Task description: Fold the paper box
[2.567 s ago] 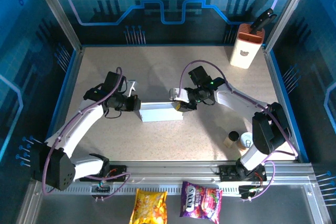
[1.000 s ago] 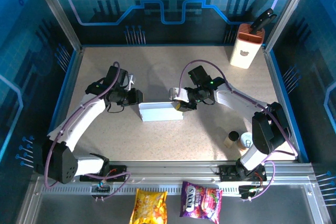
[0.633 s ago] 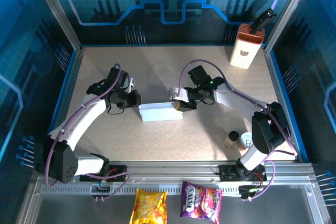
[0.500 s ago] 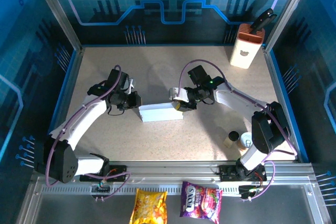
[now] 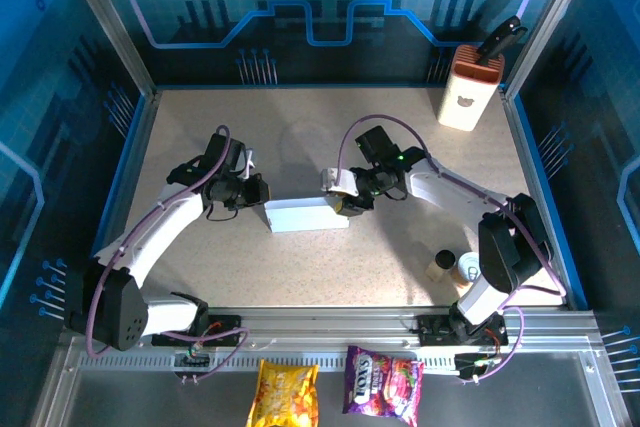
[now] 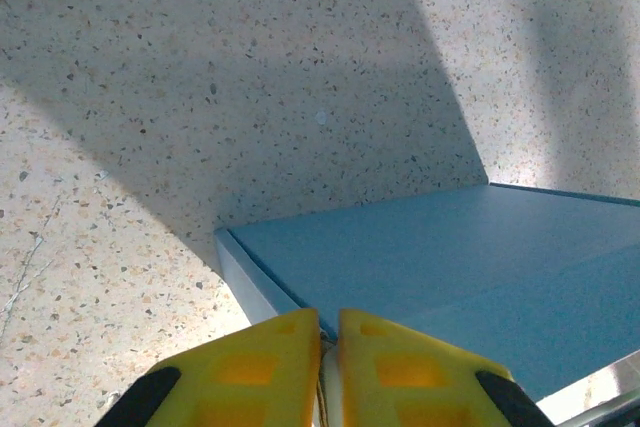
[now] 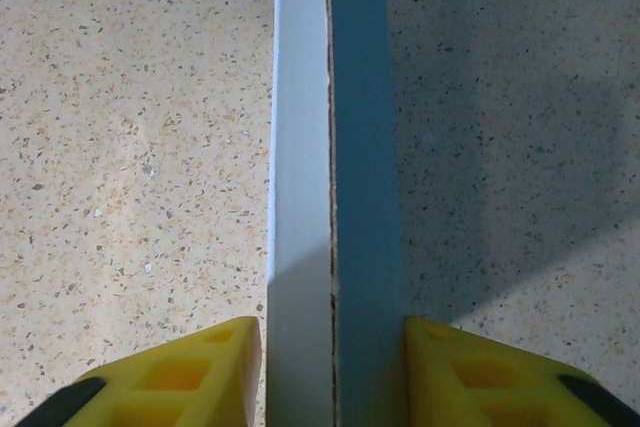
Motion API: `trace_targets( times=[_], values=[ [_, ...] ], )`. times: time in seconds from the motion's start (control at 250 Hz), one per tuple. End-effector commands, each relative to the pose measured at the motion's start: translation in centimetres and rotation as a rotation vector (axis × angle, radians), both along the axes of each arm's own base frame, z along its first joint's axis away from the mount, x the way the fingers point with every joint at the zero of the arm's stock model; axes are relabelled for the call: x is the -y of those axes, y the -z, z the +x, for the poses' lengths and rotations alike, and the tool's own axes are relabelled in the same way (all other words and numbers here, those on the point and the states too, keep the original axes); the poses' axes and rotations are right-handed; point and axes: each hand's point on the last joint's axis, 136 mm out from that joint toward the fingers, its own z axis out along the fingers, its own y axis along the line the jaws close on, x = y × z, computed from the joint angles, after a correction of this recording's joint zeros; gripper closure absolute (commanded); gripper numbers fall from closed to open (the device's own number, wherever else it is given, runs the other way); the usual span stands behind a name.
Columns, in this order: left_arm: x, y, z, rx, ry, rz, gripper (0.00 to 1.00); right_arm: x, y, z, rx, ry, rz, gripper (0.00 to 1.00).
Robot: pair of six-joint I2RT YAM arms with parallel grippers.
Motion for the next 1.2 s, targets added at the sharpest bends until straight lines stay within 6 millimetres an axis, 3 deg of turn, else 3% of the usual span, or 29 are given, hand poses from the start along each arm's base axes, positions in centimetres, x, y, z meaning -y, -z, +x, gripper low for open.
trace_targets(
  times=[0.0, 0.296, 0.436, 0.567, 0.643, 0.787, 0.883, 1.195],
  values=[
    [-1.0, 3.4, -2.4, -0.135, -0.009, 0.067, 0.85, 0.1, -0.7, -1.0, 0.005, -0.001, -0.008, 0.56],
    [-0.9, 3.7, -2.5, -0.145, -0.008, 0.07, 0.85, -0.4, -4.8, -2.0, 0.033, 0.008, 0.096, 0.48],
    [-1.0, 3.6, -2.5, -0.145, -0.006, 0.075, 0.85, -0.6, -7.3, -2.3, -0.036, 0.065, 0.2, 0.57],
    [-1.0, 3.6, -2.6, -0.146, -0.008, 0.074, 0.85, -0.8, -8.3, -0.4, -0.134, 0.3, 0.264, 0.73],
    [-1.0, 3.6, -2.5, -0.145, -0.009, 0.076, 0.86, -0.4, -8.2, 1.0, -0.258, 0.519, 0.274, 0.81],
    [-1.1, 3.7, -2.6, -0.148, -0.009, 0.081, 0.86, 1.2, -6.6, 1.7, -0.477, 0.849, 0.195, 0.94],
    [-1.1, 3.8, -2.7, -0.15, -0.01, 0.08, 0.86, 1.6, -5.5, 1.2, -0.547, 0.935, 0.181, 1.0],
    [-1.2, 3.7, -2.8, -0.146, -0.011, 0.085, 0.86, 2.8, -2.1, -0.1, -0.617, 1.014, 0.103, 1.0]
  ],
)
